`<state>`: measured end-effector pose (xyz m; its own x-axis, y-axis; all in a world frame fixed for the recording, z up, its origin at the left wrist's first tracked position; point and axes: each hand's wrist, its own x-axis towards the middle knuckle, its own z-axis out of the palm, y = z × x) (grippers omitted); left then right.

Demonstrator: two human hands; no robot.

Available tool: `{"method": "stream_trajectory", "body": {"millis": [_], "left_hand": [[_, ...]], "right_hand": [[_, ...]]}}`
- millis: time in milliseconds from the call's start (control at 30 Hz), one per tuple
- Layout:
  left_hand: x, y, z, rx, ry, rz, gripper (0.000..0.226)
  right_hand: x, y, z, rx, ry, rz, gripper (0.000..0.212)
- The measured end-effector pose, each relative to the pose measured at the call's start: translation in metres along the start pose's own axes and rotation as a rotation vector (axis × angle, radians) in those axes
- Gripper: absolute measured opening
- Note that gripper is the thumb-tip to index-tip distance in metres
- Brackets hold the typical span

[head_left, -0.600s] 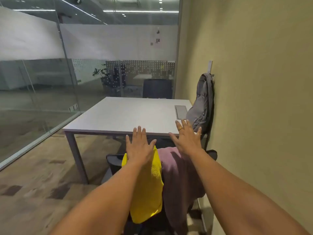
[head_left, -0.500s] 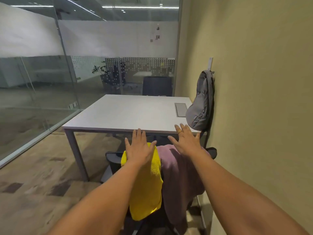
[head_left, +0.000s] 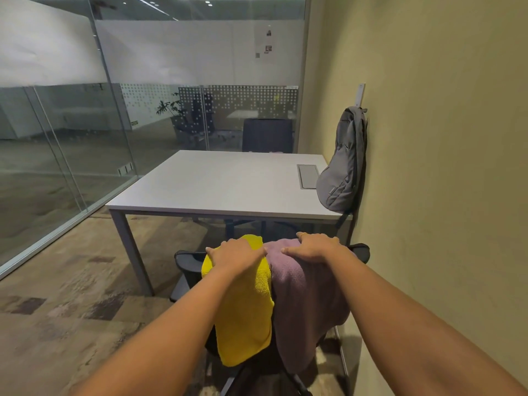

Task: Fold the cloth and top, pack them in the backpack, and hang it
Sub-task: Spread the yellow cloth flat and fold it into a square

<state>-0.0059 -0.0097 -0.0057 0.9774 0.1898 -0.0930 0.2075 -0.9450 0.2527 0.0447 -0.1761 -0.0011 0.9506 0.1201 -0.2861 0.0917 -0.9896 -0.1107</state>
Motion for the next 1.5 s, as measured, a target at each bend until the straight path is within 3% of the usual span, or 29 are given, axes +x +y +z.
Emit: {"method": "stream_trajectory", "body": {"millis": [133, 267, 467, 633, 867, 1133, 1500], "left_hand": [[0.000, 0.002, 0.003, -0.078, 0.055, -0.010, 0.043], [0.002, 0.004, 0.006, -0.088, 0.105, 0.004, 0.037], [0.001, 0.001, 0.010, -0.055, 0.219, 0.049, 0.032], [-0.008, -0.002, 0.004, -0.124, 0.345, 0.147, 0.034], [0.007, -0.014, -0.023, -0.053, 0.429, 0.106, 0.034], [0.057, -0.055, -0.080, -0.081, 0.609, 0.086, 0.032], [0.165, -0.190, -0.160, 0.040, 0.693, -0.016, 0.034]], "right_hand": [[0.002, 0.000, -0.002, -0.003, -0.025, -0.037, 0.069], [0.004, -0.002, -0.002, -0.006, -0.043, -0.093, 0.056], [0.000, -0.009, -0.003, -0.012, 0.161, -0.190, 0.036], [0.002, -0.005, -0.008, 0.184, 0.271, -0.162, 0.030], [0.012, -0.021, -0.037, 0.547, 0.374, -0.205, 0.031], [0.044, -0.099, -0.082, 0.768, 0.556, -0.320, 0.032], [0.125, -0.256, -0.110, 0.852, 0.586, -0.418, 0.028]]}}
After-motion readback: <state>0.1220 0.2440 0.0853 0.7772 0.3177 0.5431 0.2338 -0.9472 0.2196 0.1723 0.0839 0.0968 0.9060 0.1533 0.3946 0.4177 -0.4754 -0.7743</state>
